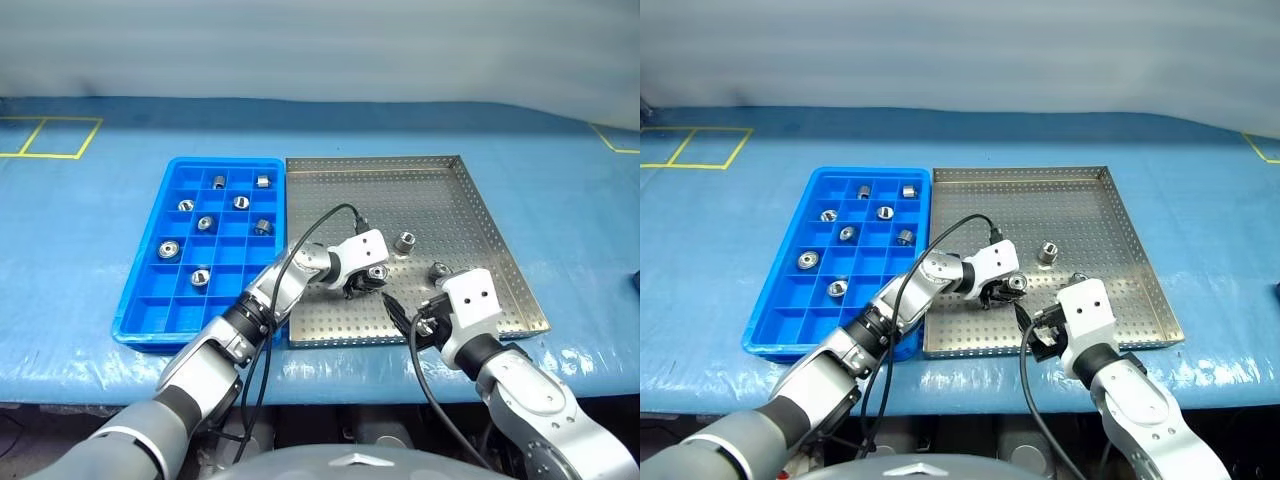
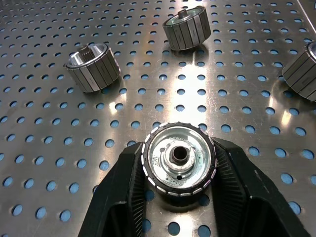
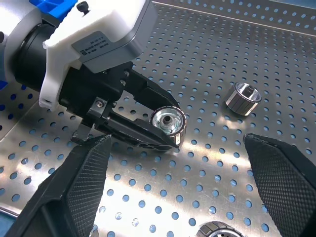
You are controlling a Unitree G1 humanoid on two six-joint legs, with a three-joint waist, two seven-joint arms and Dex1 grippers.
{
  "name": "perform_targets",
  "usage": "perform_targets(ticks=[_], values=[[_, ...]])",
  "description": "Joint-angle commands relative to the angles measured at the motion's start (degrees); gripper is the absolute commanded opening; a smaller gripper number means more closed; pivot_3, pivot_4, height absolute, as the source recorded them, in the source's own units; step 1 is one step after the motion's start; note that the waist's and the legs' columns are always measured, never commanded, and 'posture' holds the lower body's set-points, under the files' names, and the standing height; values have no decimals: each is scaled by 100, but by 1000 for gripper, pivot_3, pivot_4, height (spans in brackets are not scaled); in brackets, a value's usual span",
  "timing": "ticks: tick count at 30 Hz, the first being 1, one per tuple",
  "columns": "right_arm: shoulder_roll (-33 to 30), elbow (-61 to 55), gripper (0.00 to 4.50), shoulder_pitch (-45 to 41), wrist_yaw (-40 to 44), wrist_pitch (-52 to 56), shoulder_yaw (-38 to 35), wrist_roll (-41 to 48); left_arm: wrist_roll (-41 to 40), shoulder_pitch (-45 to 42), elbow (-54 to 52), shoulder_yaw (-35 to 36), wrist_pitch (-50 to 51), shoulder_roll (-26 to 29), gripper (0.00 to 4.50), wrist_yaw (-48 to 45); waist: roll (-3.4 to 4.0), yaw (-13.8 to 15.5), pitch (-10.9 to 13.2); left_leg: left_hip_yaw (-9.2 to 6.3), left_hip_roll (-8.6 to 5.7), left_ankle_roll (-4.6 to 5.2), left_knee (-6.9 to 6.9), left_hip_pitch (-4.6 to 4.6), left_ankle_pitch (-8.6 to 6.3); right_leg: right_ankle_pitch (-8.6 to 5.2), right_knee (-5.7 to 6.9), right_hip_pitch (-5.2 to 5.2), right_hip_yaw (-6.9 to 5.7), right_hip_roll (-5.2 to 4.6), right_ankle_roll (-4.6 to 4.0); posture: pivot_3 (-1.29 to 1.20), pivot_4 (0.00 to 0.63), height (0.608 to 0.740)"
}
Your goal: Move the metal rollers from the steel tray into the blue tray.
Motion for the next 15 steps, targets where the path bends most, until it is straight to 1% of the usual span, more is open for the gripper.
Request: perform_targets(ticks=[1,4,6,8,11,15], values=[[-46,-126,4500,-213,71,-36,59,-23,-459,-58,-1020,640,408,-148,1689,103,0,5,1,0,1,0,0,-2,0,0,0,-2,0,0,0,21,150,740],[-104,-89,4500,-391,149,5,127,-7,-870,11,-1810,1172,943,-178,1689,244,0,23,1,-2,1,0,0,-2,0,1,1,-1,-1,0,1,38,150,740],[-192,-14,4500,-604,271,37,194,22,-1249,148,-2555,1646,1296,-101,1689,349,1,14,2,-2,1,0,0,-2,0,2,1,-2,0,0,3,57,150,740],[-262,41,4500,-736,359,54,243,43,-1494,269,-3061,1889,1519,7,1689,397,2,18,2,-2,3,0,0,1,0,3,2,0,1,2,5,74,150,740],[-390,250,4500,-1140,602,65,459,85,-1713,654,-3936,2296,1528,429,1689,461,2,36,2,-7,4,-1,-4,10,1,3,6,7,-2,5,4,128,150,740],[-512,618,4500,-1769,921,39,871,71,-1789,1205,-4737,2685,1624,1046,1689,677,2,134,6,-6,5,-4,-4,21,2,1,11,13,-1,8,-1,178,150,740]])
